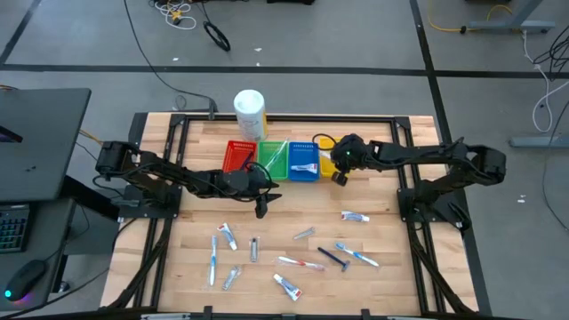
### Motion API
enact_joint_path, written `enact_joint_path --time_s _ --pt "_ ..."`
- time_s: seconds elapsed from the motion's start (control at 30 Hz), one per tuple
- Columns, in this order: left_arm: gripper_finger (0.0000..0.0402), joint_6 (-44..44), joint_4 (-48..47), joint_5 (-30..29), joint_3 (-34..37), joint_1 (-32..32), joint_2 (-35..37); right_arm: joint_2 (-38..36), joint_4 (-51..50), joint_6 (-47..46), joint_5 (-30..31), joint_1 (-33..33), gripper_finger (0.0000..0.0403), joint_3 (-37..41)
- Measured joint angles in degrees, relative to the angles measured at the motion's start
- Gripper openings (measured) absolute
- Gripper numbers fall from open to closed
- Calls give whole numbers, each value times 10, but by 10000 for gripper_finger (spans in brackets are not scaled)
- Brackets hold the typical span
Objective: Pick & Place Travel size toiletries
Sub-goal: Put the silver nail cutter into the yellow bin, then put the blue razor into the orange bin
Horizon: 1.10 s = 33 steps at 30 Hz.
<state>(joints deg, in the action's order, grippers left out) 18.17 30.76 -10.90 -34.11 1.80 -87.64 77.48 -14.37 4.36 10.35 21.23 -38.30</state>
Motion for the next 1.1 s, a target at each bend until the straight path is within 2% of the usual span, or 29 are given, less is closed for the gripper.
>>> enact_joint_path --time_s 0.13,0.3,0.43,0.6,0.7,0.83,0.97,1.1 --pt "185 0 0 0 0 0 0 0 1 0 -28 3 106 0" --pt "185 7 10 0 0 0 0 0 1 -9 -20 2 143 0" --pt "185 30 17 1 0 0 0 0 18 -9 -2 -7 153 -4" --pt "185 22 -23 44 0 0 31 -1 80 -4 -45 -57 154 -32" --pt "185 17 -122 24 -1 7 85 -1 147 -4 -99 -86 154 -35" --pt "185 49 -326 -72 -32 28 177 -1 199 -3 -168 -113 154 -35" --pt "185 126 -547 -127 -114 66 219 -1 214 5 -159 -124 154 -35" --pt "185 189 -670 -142 -189 114 204 -1 214 13 -159 -124 154 -35"
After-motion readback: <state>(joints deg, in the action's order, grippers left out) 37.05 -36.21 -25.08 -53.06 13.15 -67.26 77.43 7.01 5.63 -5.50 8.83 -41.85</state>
